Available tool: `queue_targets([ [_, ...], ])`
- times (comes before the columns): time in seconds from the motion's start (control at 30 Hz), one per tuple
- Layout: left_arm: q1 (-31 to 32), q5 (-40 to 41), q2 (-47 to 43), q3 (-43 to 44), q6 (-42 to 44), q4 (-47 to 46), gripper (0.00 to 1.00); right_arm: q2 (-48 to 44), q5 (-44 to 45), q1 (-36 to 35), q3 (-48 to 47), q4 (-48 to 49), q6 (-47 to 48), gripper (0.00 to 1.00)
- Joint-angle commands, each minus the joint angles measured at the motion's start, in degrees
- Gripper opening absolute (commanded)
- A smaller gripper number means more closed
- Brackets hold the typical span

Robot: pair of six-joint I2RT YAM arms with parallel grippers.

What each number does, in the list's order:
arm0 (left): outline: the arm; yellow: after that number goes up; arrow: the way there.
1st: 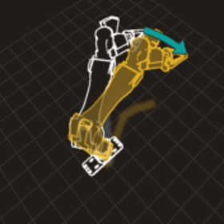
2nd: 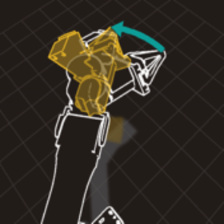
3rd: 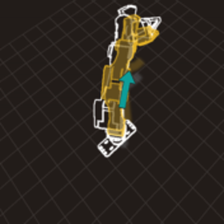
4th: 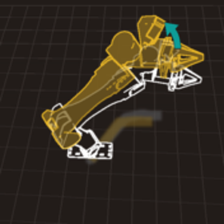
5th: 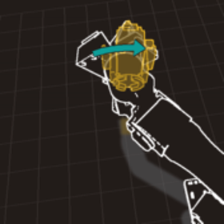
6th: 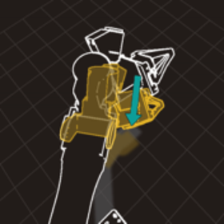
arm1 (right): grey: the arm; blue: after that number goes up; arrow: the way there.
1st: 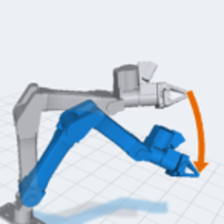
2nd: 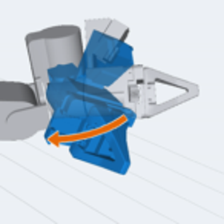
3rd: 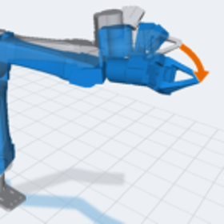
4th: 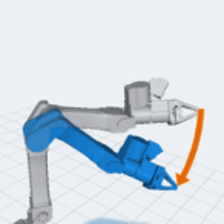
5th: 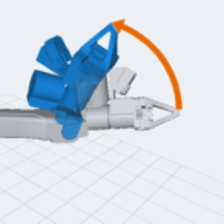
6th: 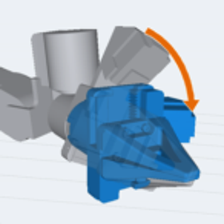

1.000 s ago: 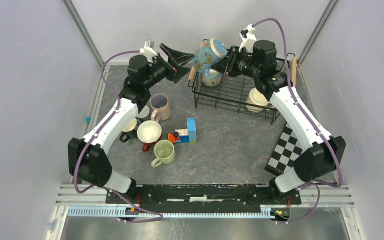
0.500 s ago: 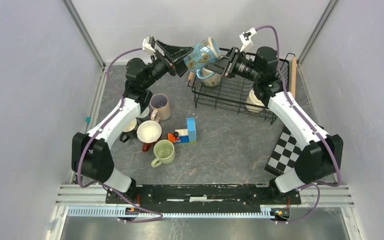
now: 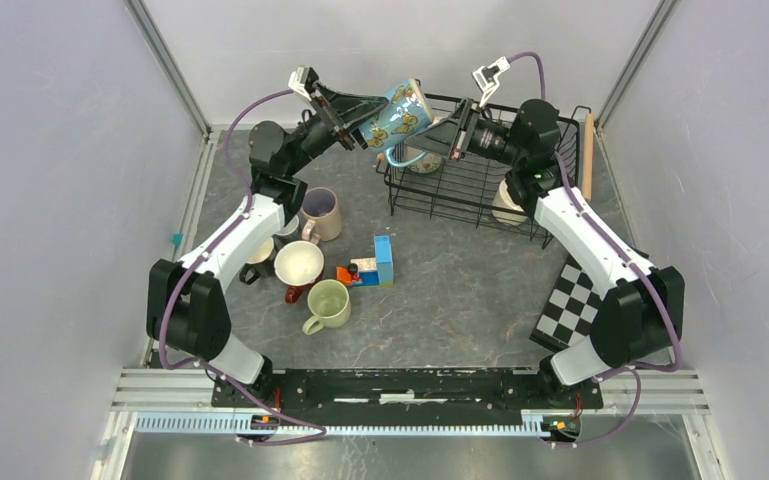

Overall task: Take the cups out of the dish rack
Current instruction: Place the cup at the center of the board.

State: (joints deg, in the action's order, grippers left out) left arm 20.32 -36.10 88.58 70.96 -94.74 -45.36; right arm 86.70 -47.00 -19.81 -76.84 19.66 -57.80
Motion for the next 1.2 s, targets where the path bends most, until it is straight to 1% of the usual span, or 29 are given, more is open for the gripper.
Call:
queue_targets([
  [0.0, -0.21, -3.05, 0.04, 2.41, -4.84, -4.51, 0.57, -3.61, -1.91, 1.19, 0.87, 9.28, -0.32, 0.0],
  [0.1, -0.26, -3.86, -0.65, 2.61, -4.15, -2.56, 0.55, -3.98, -1.95, 1.88, 1.39, 9.03, 0.35, 0.0],
  [0.3, -0.19, -4.49, -1.36, 2.58, -3.78, -1.07, 0.38, -4.34, -1.84, 2.32, 1.72, 6.94, 2.6, 0.0],
  [0.4, -0.2, -4.42, -1.81, 2.55, -4.03, -1.35, 0.39, -4.5, -2.2, 2.74, 3.15, 8.88, 1.31, 0.0],
  [0.47, -0.22, -4.38, -2.08, 2.46, -4.46, -2.32, 0.47, -4.69, -2.52, 3.24, 4.8, 12.74, -1.5, 0.0],
  [0.53, -0.24, -4.22, -2.38, 2.35, -4.65, -2.37, 0.48, -4.66, -3.0, 3.64, 5.76, 16.06, -3.93, 0.0],
  [0.6, -0.21, -3.92, -2.69, 2.31, -4.92, -2.36, 0.47, -4.77, -2.94, 3.66, 5.89, 16.54, -4.27, 0.0],
  [0.7, -0.19, -3.55, -2.88, 2.06, -6.06, -3.33, 0.45, -5.02, -2.83, 3.62, 6.03, 16.63, -4.16, 0.0],
  [0.8, -0.22, -2.97, -2.71, 1.56, -8.97, -6.09, 0.39, -5.18, -2.78, 3.8, 6.55, 17.0, -4.08, 0.0],
  [0.97, -0.25, -2.58, -2.62, 0.89, -11.5, -8.31, 0.38, -5.33, -2.83, 3.95, 7.18, 18.37, -4.79, 0.0],
  [1.03, -0.26, -2.44, -2.71, 0.93, -11.78, -8.6, 0.37, -5.39, -2.83, 3.99, 7.23, 18.39, -4.6, 0.0],
  [1.17, -0.14, -2.91, -2.85, 1.63, -11.4, -7.09, 0.23, -5.57, -2.67, 3.89, 7.23, 17.53, -3.63, 0.0],
])
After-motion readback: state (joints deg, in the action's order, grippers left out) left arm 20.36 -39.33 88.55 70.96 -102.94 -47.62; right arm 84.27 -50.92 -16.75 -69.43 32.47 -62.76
